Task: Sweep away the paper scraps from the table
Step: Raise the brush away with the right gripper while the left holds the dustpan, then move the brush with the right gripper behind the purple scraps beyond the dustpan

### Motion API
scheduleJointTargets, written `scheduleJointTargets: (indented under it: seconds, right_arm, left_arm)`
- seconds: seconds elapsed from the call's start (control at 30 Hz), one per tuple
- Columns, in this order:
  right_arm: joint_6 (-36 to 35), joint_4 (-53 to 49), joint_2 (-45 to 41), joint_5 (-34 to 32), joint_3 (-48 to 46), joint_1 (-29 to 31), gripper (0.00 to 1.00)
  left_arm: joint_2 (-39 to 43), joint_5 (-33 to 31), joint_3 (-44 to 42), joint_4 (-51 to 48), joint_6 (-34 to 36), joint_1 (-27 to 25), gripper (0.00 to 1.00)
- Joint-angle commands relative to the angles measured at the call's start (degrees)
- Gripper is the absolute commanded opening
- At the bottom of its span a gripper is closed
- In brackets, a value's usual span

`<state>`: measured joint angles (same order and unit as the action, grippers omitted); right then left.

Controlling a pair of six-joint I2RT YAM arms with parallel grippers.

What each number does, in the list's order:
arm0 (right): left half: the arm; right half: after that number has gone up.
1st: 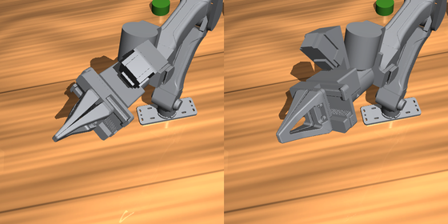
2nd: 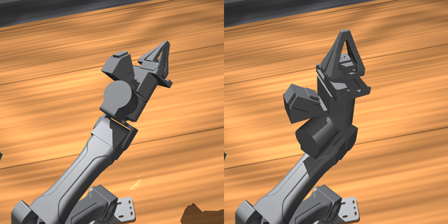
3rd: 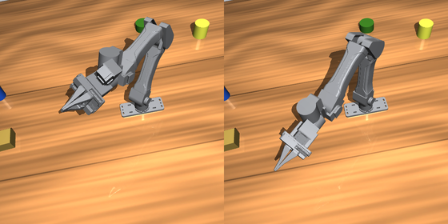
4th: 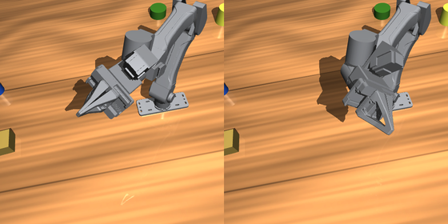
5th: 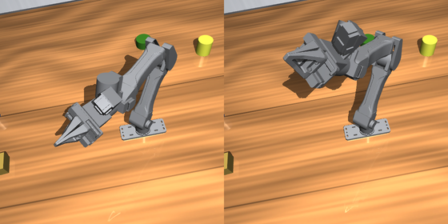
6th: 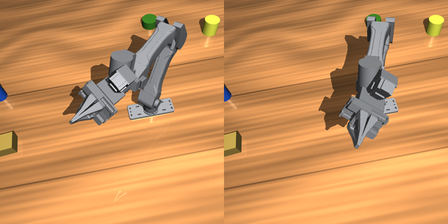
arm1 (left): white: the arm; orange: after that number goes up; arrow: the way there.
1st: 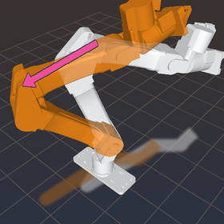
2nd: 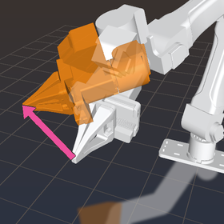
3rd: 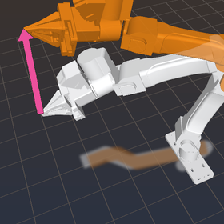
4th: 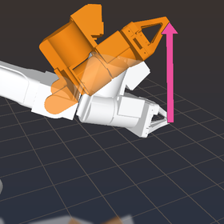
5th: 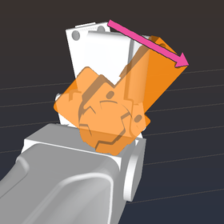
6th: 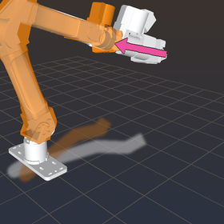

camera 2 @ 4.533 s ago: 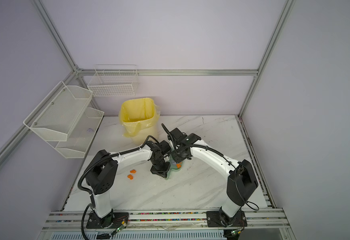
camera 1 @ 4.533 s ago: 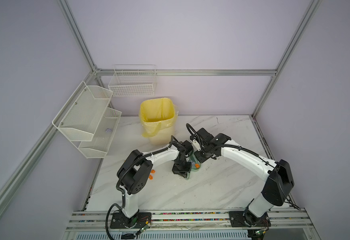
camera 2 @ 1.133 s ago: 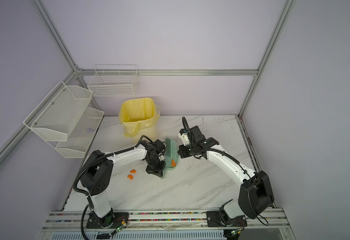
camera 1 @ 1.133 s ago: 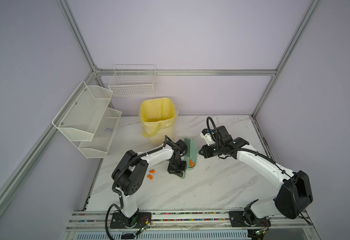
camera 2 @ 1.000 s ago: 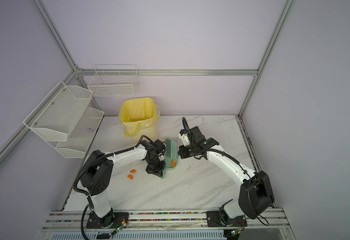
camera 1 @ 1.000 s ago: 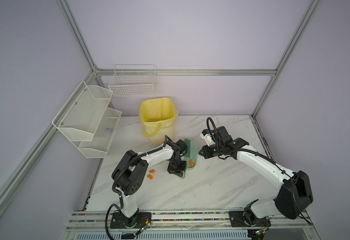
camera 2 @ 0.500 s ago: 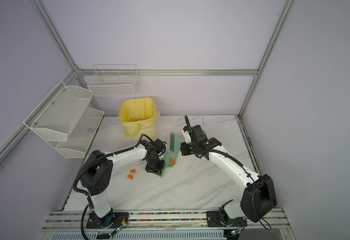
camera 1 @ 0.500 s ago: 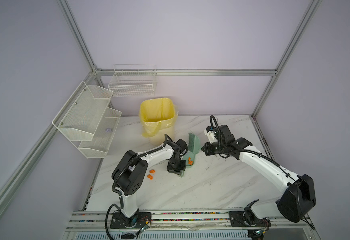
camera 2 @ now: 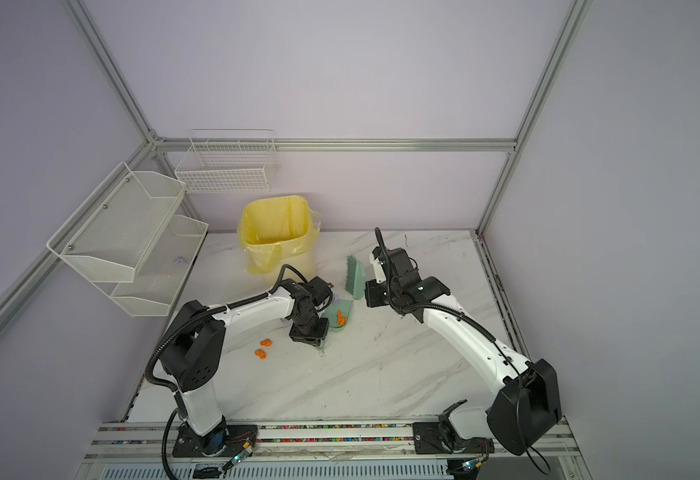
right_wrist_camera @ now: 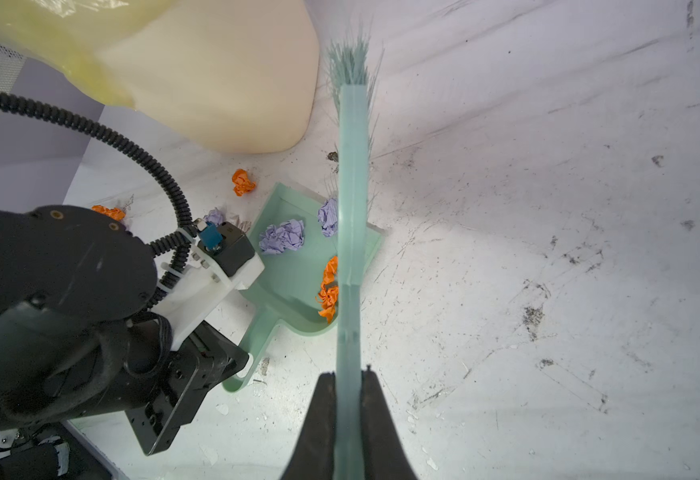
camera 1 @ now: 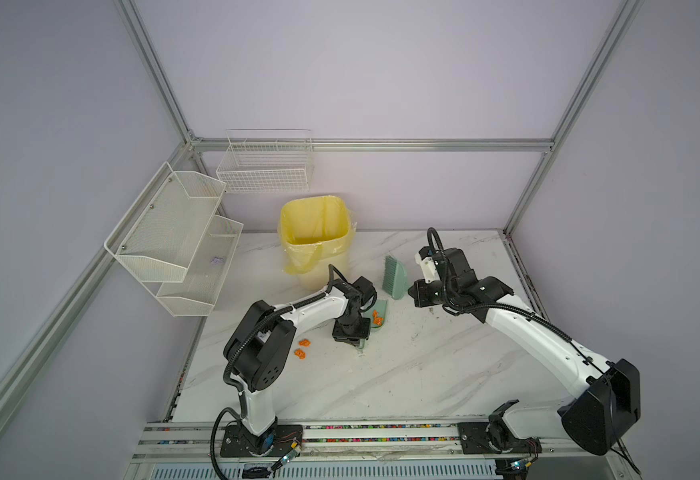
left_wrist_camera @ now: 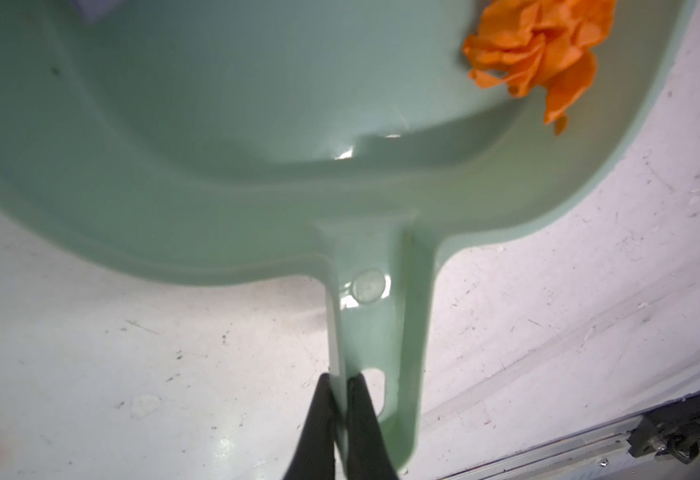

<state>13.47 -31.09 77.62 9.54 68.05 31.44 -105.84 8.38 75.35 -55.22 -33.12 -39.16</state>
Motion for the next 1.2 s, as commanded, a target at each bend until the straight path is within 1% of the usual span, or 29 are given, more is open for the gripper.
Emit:
scheduleJointTargets:
  seconds: [0.0,0.3,0.43,0.5,0.73,0.9,1.17]
  right_arm:
    - [0.2,1.2,-0.2,-2.0,1.9,0.0,0.00]
    - [0.9,0.4,-0.9,-6.5,-0.4,-0.2,0.00]
    - [0.4,0.6,-0.3,-7.0,1.3,-0.3,0.00]
    - [-1.1,1.4,0.8,-6.5,2.5,-0.3,0.00]
    - [-2.2,5.2,10.4,-2.5,8.8,-0.3,0.00]
    - [-2.0,7.9,16.7,-0.2,13.0,-0.3,0.00]
    - [-1.0,10.8,22.7,1.6,15.6,-0.3,0.00]
  left_arm:
    - [2.6,-3.9,5.3,-0.6,1.5,-0.4,0.00]
    - [2.0,-6.9,6.1,-0.9,3.5,-0.6,0.00]
    - [1.4,-2.7,5.2,-1.6,1.9,-0.7,0.00]
    - [1.6,-1.2,3.8,-1.6,1.4,-0.8,0.00]
    - [3.4,0.8,-0.5,-1.2,0.3,-0.7,0.00]
    - [3.2,1.3,-1.6,-1.2,0.4,-0.1,0.00]
    - [2.1,2.2,-1.5,-1.3,0.8,1.3,0.00]
